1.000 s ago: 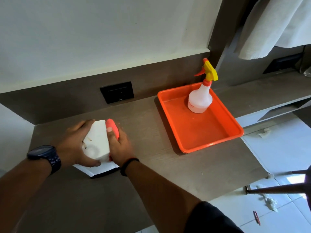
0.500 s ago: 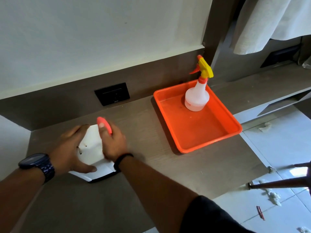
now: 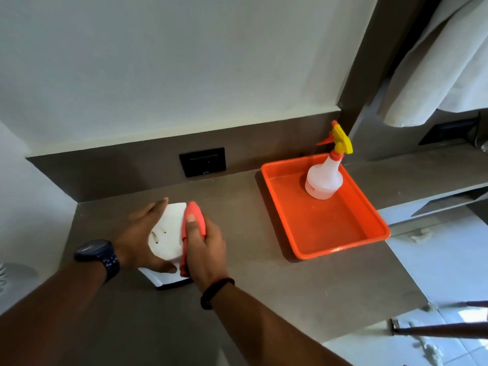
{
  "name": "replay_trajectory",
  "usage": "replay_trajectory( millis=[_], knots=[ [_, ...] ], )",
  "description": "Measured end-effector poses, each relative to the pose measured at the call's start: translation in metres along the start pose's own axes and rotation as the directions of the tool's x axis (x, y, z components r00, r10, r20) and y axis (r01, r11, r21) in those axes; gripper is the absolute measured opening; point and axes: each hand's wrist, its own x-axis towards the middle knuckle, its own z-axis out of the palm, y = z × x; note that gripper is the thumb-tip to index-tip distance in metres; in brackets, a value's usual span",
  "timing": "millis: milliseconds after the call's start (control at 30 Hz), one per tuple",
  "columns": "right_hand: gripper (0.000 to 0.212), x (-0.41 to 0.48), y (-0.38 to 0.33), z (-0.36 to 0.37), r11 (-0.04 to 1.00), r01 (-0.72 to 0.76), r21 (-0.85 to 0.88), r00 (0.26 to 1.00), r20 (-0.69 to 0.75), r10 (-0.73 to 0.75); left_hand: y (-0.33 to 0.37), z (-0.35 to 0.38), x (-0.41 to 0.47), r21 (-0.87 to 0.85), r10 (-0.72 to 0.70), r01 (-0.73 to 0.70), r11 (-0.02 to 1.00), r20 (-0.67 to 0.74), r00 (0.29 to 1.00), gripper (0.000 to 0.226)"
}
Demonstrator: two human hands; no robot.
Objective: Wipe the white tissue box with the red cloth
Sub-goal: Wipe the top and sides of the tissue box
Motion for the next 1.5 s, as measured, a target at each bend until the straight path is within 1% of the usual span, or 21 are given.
replay_trajectory(
  millis=[33, 67, 100, 133, 200, 267, 300, 333, 433, 500, 667, 733, 800, 933, 967, 1100, 1167, 1300, 1333, 1433, 1500],
  knots=[
    [0.04, 0.002, -0.01, 0.005, 0.987, 0.115, -0.111, 0.993, -0.011, -0.117, -0.002, -0.002, -0.003, -0.043, -0.022, 0.022, 0.999, -0.008, 1.0, 0.159],
    [0.046, 0.005, -0.019, 0.009, 0.937, 0.233, -0.26, 0.971, 0.005, -0.24, -0.005, -0.004, -0.008, -0.1, -0.043, 0.041, 0.994, -0.017, 0.999, 0.162],
    [0.048, 0.01, -0.027, 0.013, 0.855, 0.325, -0.403, 0.941, 0.05, -0.334, -0.009, -0.005, -0.012, -0.159, -0.05, 0.045, 0.986, -0.029, 0.998, 0.163],
    [0.049, 0.016, -0.034, 0.017, 0.761, 0.383, -0.524, 0.918, 0.125, -0.376, -0.014, -0.007, -0.017, -0.213, -0.044, 0.032, 0.977, -0.051, 0.998, 0.163],
    [0.052, 0.028, -0.037, 0.022, 0.553, 0.435, -0.711, 0.898, 0.298, -0.324, -0.022, -0.008, -0.025, -0.286, -0.05, 0.023, 0.958, -0.087, 0.995, 0.165],
    [0.054, 0.034, -0.032, 0.026, 0.347, 0.488, -0.801, 0.871, 0.425, -0.245, -0.023, -0.008, -0.03, -0.322, -0.081, 0.052, 0.945, -0.079, 0.994, 0.165],
    [0.053, 0.035, -0.029, 0.028, 0.293, 0.509, -0.81, 0.859, 0.454, -0.238, -0.023, -0.008, -0.031, -0.33, -0.079, 0.051, 0.943, -0.074, 0.994, 0.165],
    [0.053, 0.035, -0.028, 0.029, 0.269, 0.519, -0.811, 0.852, 0.465, -0.243, -0.022, -0.007, -0.03, -0.336, -0.061, 0.032, 0.941, -0.075, 0.995, 0.165],
    [0.052, 0.035, -0.024, 0.031, 0.248, 0.517, -0.819, 0.85, 0.457, -0.263, -0.018, -0.005, -0.022, -0.37, 0.01, -0.033, 0.929, -0.066, 0.998, 0.162],
    [0.053, 0.034, -0.022, 0.03, 0.248, 0.517, -0.819, 0.85, 0.456, -0.264, -0.018, -0.003, -0.018, -0.374, 0.03, -0.045, 0.926, -0.045, 0.999, 0.162],
    [0.046, 0.031, -0.015, 0.019, 0.247, 0.575, -0.78, 0.808, 0.492, -0.325, -0.024, 0.002, -0.015, -0.343, 0.01, -0.029, 0.939, -0.058, 0.998, 0.164],
    [0.047, 0.034, -0.011, 0.01, 0.259, 0.587, -0.767, 0.801, 0.505, -0.322, -0.025, 0.004, -0.015, -0.346, -0.011, -0.011, 0.938, -0.06, 0.998, 0.163],
    [0.049, 0.04, -0.011, 0.005, 0.29, 0.56, -0.776, 0.823, 0.481, -0.301, -0.023, 0.005, -0.015, -0.365, -0.039, 0.016, 0.931, -0.058, 0.998, 0.162],
    [0.046, 0.048, -0.021, 0.018, 0.448, 0.417, -0.79, 0.906, 0.323, -0.275, -0.018, 0.006, -0.014, -0.388, -0.051, 0.018, 0.921, -0.073, 0.996, 0.162],
    [0.045, 0.047, -0.022, 0.023, 0.45, 0.416, -0.79, 0.906, 0.32, -0.276, -0.017, 0.006, -0.015, -0.389, -0.056, 0.022, 0.921, -0.077, 0.995, 0.162],
    [0.042, 0.039, -0.018, 0.024, 0.335, 0.508, -0.794, 0.853, 0.412, -0.32, -0.014, 0.003, -0.019, -0.379, -0.082, 0.044, 0.924, -0.084, 0.993, 0.16],
    [0.043, 0.033, -0.014, 0.016, 0.296, 0.554, -0.778, 0.824, 0.46, -0.331, -0.012, 0.003, -0.02, -0.373, -0.074, 0.042, 0.927, -0.071, 0.995, 0.16],
    [0.047, 0.035, -0.008, 0.0, 0.208, 0.608, -0.766, 0.787, 0.548, -0.284, -0.009, 0.002, -0.019, -0.358, -0.089, 0.066, 0.932, -0.05, 0.995, 0.159],
    [0.047, 0.037, -0.007, -0.003, 0.21, 0.604, -0.769, 0.791, 0.549, -0.27, -0.009, 0.003, -0.019, -0.35, -0.107, 0.083, 0.933, -0.051, 0.993, 0.158],
    [0.047, 0.04, -0.01, -0.006, 0.366, 0.54, -0.758, 0.84, 0.465, -0.278, -0.005, 0.004, -0.017, -0.342, -0.163, 0.138, 0.93, -0.045, 0.986, 0.16],
    [0.046, 0.044, -0.017, -0.001, 0.442, 0.478, -0.759, 0.878, 0.395, -0.271, -0.002, 0.005, -0.016, -0.338, -0.201, 0.172, 0.925, -0.052, 0.978, 0.162]
  ],
)
